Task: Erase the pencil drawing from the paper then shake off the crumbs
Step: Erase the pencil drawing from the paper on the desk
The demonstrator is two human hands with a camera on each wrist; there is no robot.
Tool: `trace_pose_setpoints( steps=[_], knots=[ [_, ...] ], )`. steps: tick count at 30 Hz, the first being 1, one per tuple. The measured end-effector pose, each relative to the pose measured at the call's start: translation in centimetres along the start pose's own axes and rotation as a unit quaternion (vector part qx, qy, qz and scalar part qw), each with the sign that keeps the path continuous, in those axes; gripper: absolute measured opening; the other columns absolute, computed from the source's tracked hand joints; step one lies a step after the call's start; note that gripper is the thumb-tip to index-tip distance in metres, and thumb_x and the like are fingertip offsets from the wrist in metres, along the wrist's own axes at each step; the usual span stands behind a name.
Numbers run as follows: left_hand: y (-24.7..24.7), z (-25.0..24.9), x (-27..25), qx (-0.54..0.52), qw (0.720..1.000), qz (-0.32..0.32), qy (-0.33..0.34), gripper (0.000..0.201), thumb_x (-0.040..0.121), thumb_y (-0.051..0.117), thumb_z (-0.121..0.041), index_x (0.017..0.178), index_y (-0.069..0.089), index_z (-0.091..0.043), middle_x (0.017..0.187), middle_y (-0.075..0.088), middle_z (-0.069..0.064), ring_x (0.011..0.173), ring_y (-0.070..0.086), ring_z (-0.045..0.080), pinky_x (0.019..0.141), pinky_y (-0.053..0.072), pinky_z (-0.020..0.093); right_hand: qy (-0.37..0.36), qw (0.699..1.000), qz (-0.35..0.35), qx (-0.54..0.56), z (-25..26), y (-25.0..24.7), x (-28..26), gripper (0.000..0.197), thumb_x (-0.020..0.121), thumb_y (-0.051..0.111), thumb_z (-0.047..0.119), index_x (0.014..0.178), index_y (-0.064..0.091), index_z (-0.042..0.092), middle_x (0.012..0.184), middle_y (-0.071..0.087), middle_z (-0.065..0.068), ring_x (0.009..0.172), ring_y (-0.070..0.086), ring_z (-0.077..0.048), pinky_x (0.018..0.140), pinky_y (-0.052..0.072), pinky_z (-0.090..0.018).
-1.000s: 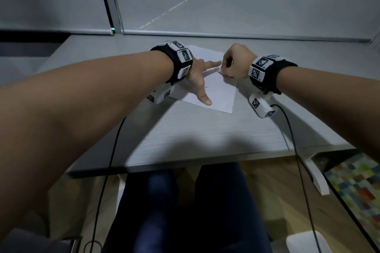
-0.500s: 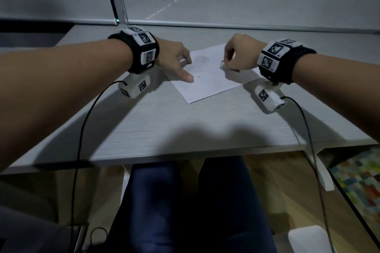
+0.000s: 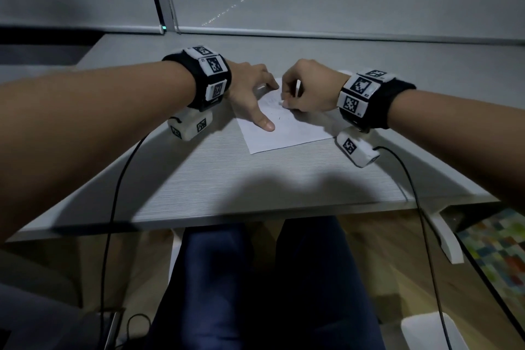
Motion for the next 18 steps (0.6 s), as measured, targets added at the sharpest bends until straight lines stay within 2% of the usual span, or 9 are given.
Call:
trace_pose_setpoints(
  steps=[2, 5, 8, 10, 15, 18],
  knots=[
    [0.1, -0.1, 0.1, 0.026, 1.000, 0.009, -0.010, 0.126, 0.056, 0.073, -0.091, 0.163, 0.023, -0.045, 0.162, 0.026, -0.013, 0.151, 0.028, 0.027, 0.118, 0.030, 0.057, -0.013, 1.000, 0.017, 0.009, 0.3, -0.1, 0.0, 0.010, 0.087, 0.077, 0.022, 0.083, 0.077, 0.013, 0.079, 0.076, -0.002, 0.071, 0.067, -0.016, 0.072, 0.055, -0.027],
    [-0.2, -0.5, 0.2, 0.053, 0.998, 0.019, -0.025, 0.127, 0.058, 0.071, -0.092, 0.164, 0.018, -0.047, 0.166, 0.022, -0.012, 0.153, 0.023, 0.029, 0.119, 0.026, 0.057, 0.010, 1.000, 0.008, -0.008, -0.1, -0.6, 0.8, 0.010, 0.084, 0.080, 0.022, 0.081, 0.079, 0.013, 0.078, 0.076, -0.003, 0.071, 0.067, -0.019, 0.072, 0.057, -0.030],
    [-0.3, -0.8, 0.2, 0.059, 0.997, 0.020, -0.035, 0.126, 0.060, 0.073, -0.089, 0.164, 0.018, -0.045, 0.166, 0.022, -0.010, 0.153, 0.023, 0.030, 0.118, 0.026, 0.056, 0.046, 0.998, -0.016, -0.028, -0.6, -0.9, 1.8, 0.009, 0.083, 0.079, 0.018, 0.079, 0.079, 0.010, 0.079, 0.076, -0.007, 0.076, 0.069, -0.026, 0.072, 0.059, -0.033],
    [-0.4, -0.9, 0.2, 0.061, 0.997, 0.021, -0.041, 0.127, 0.059, 0.074, -0.088, 0.164, 0.018, -0.045, 0.166, 0.021, -0.009, 0.153, 0.023, 0.030, 0.118, 0.027, 0.056, 0.046, 0.998, -0.017, -0.028, -0.5, -0.9, 1.7, 0.010, 0.083, 0.078, 0.018, 0.077, 0.078, 0.010, 0.078, 0.076, -0.007, 0.076, 0.070, -0.027, 0.072, 0.059, -0.033],
    [-0.1, -0.7, 0.1, 0.064, 0.997, 0.021, -0.043, 0.130, 0.057, 0.071, -0.092, 0.164, 0.016, -0.043, 0.167, 0.021, -0.008, 0.153, 0.024, 0.029, 0.117, 0.027, 0.057, -0.014, 1.000, 0.020, 0.002, 0.9, -0.2, 0.6, 0.009, 0.082, 0.079, 0.020, 0.079, 0.080, 0.011, 0.076, 0.077, -0.002, 0.070, 0.070, -0.018, 0.068, 0.057, -0.028],
    [0.1, -0.5, 0.1, 0.064, 0.997, 0.027, -0.044, 0.134, 0.054, 0.069, -0.095, 0.165, 0.013, -0.045, 0.168, 0.018, -0.010, 0.154, 0.019, 0.029, 0.119, 0.023, 0.058, 0.012, 1.000, 0.014, 0.011, 0.3, -0.4, 1.3, 0.009, 0.081, 0.081, 0.022, 0.077, 0.080, 0.014, 0.069, 0.074, 0.001, 0.063, 0.064, -0.015, 0.065, 0.053, -0.027]
  ],
)
Point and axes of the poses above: each hand's wrist, its own x-axis towards the middle knuckle, its own y-axis out of the palm, z = x × y, the point moved 2 cm from there along x, towards the middle knuckle
